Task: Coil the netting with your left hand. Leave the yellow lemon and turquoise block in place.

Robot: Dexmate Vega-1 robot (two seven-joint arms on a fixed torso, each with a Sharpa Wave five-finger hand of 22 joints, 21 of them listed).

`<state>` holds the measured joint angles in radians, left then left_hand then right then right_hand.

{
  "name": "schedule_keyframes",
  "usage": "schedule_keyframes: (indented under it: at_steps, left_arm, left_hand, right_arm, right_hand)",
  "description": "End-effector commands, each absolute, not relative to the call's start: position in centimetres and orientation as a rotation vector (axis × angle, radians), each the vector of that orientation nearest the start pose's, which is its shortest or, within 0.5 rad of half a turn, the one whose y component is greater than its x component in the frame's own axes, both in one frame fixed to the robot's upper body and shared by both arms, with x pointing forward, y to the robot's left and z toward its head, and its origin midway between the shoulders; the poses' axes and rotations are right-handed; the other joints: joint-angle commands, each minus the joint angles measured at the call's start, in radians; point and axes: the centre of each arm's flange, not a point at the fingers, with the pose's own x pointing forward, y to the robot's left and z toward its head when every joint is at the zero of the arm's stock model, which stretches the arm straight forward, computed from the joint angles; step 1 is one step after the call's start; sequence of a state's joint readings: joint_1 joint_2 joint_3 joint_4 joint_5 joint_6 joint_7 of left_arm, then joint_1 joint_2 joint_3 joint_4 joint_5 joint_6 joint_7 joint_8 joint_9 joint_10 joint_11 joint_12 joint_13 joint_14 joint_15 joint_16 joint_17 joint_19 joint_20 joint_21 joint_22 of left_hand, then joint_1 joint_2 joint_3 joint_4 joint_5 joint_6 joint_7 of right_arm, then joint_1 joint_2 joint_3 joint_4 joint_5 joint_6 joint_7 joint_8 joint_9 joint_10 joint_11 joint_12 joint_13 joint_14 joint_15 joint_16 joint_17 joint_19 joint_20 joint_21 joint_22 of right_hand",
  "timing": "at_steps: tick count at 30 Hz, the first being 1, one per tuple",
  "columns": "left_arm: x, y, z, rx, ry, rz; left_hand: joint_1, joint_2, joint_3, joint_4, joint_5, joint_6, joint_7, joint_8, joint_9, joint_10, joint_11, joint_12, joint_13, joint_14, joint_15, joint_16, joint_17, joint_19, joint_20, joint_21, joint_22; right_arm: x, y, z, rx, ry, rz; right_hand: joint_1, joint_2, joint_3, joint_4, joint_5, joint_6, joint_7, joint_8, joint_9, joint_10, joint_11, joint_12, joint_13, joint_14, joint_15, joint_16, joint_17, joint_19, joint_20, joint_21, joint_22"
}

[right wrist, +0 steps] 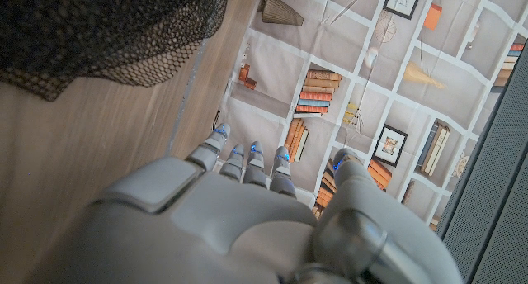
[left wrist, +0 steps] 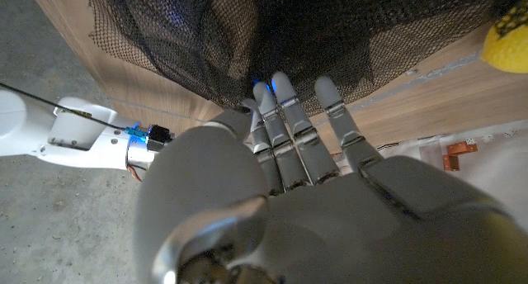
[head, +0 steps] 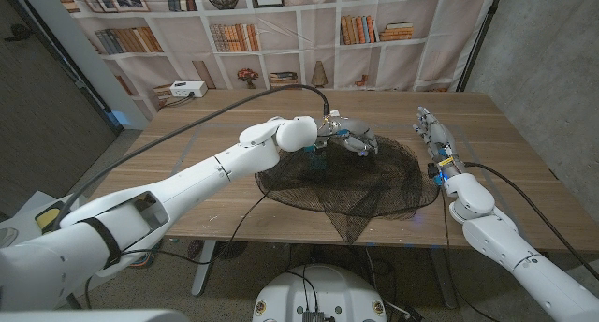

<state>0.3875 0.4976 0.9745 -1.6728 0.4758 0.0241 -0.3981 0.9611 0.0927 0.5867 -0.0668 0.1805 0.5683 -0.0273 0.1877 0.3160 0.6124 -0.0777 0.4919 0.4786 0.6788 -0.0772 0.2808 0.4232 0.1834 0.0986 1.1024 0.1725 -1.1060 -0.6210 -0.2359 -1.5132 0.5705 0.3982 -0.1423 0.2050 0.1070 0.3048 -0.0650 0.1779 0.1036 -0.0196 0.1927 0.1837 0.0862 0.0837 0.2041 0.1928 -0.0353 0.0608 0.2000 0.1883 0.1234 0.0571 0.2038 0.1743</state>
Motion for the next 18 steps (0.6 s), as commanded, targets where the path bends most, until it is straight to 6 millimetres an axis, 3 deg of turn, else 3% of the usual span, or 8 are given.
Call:
schedule_keyframes:
  at_steps: [1, 4, 7, 9, 14, 17, 18]
  left_arm:
    - [57.0, -2.3, 3.5, 1.682, -0.767, -0.645]
    - [56.7, -2.3, 3.8, 1.69, -0.785, -0.623]
    - [56.6, -2.1, 4.2, 1.683, -0.809, -0.609]
    - [56.5, -2.1, 4.5, 1.677, -0.832, -0.592]
    - [56.8, -2.2, 5.2, 1.688, -0.859, -0.551]
    - [57.2, -2.5, 5.9, 1.711, -0.851, -0.532]
    - [57.4, -2.6, 6.1, 1.721, -0.849, -0.524]
  left_hand:
    - [-0.055, -0.056, -0.054, -0.016, -0.001, -0.172, -0.023, -0.019, -0.044, -0.141, 0.025, -0.129, -0.06, -0.177, -0.006, -0.075, -0.059, -0.076, 0.029, -0.052, 0.001]
    - [-0.091, -0.088, -0.118, -0.02, 0.001, -0.284, -0.036, -0.014, -0.076, -0.24, 0.041, -0.204, -0.093, -0.289, 0.016, -0.088, -0.082, -0.122, 0.034, -0.092, 0.002]
    - [-0.129, -0.1, -0.167, -0.011, 0.009, -0.366, -0.027, -0.014, -0.098, -0.318, 0.052, -0.253, -0.113, -0.391, 0.051, -0.097, -0.104, -0.169, 0.037, -0.129, 0.003]
    - [-0.151, -0.115, -0.198, -0.008, 0.013, -0.383, -0.028, -0.007, -0.108, -0.36, 0.02, -0.274, -0.123, -0.44, 0.058, -0.098, -0.119, -0.193, 0.031, -0.151, 0.003]
    - [-0.174, -0.107, -0.221, 0.002, 0.02, -0.37, -0.051, 0.006, -0.114, -0.388, -0.008, -0.282, -0.132, -0.491, 0.069, -0.097, -0.135, -0.24, 0.043, -0.184, 0.003]
    - [-0.176, -0.081, -0.217, 0.008, 0.022, -0.359, -0.052, 0.01, -0.115, -0.39, 0.005, -0.282, -0.135, -0.489, 0.075, -0.089, -0.138, -0.241, 0.049, -0.189, 0.004]
    - [-0.179, -0.077, -0.219, 0.01, 0.021, -0.358, -0.052, 0.01, -0.116, -0.393, 0.02, -0.282, -0.136, -0.488, 0.077, -0.087, -0.139, -0.241, 0.049, -0.191, 0.004]
  right_arm:
    - [58.5, -35.1, -5.8, -0.021, -0.689, 0.032]
    - [58.4, -35.1, -5.6, -0.026, -0.697, 0.035]
    - [58.3, -35.2, -5.3, -0.03, -0.708, 0.038]
    - [58.1, -35.1, -5.2, -0.032, -0.716, 0.039]
    - [57.6, -35.0, -4.6, -0.039, -0.74, 0.048]
    - [57.3, -34.8, -4.3, -0.046, -0.753, 0.053]
    - [57.1, -34.8, -4.2, -0.047, -0.759, 0.055]
  right_hand:
    - [-0.005, 0.002, 0.003, 0.0, 0.002, 0.008, -0.005, 0.0, 0.003, 0.009, 0.007, -0.001, 0.004, 0.005, 0.005, -0.002, 0.004, 0.005, 0.004, -0.002, 0.003]
    - [-0.006, 0.001, 0.002, 0.0, 0.002, 0.009, -0.005, 0.0, 0.003, 0.008, 0.007, -0.001, 0.004, 0.005, 0.006, -0.002, 0.004, 0.005, 0.004, -0.002, 0.003]
    - [-0.008, 0.0, 0.001, 0.0, 0.001, 0.009, -0.005, 0.0, 0.003, 0.008, 0.005, -0.001, 0.004, 0.006, 0.007, -0.002, 0.004, 0.005, 0.005, -0.002, 0.003]
    - [-0.009, -0.001, 0.001, 0.001, 0.001, 0.009, -0.005, 0.0, 0.003, 0.008, 0.005, -0.001, 0.004, 0.006, 0.007, -0.002, 0.004, 0.006, 0.005, -0.002, 0.003]
    - [-0.01, -0.002, 0.0, 0.001, 0.001, 0.01, -0.005, 0.0, 0.003, 0.009, 0.007, -0.001, 0.004, 0.006, 0.007, -0.002, 0.004, 0.008, 0.006, -0.001, 0.003]
    - [-0.011, -0.003, 0.0, 0.001, 0.002, 0.011, -0.005, 0.001, 0.003, 0.011, 0.007, 0.0, 0.004, 0.007, 0.007, -0.002, 0.004, 0.008, 0.005, -0.001, 0.003]
    - [-0.011, -0.003, 0.0, 0.001, 0.002, 0.012, -0.005, 0.001, 0.003, 0.011, 0.006, 0.0, 0.004, 0.007, 0.007, -0.002, 0.004, 0.008, 0.006, -0.001, 0.003]
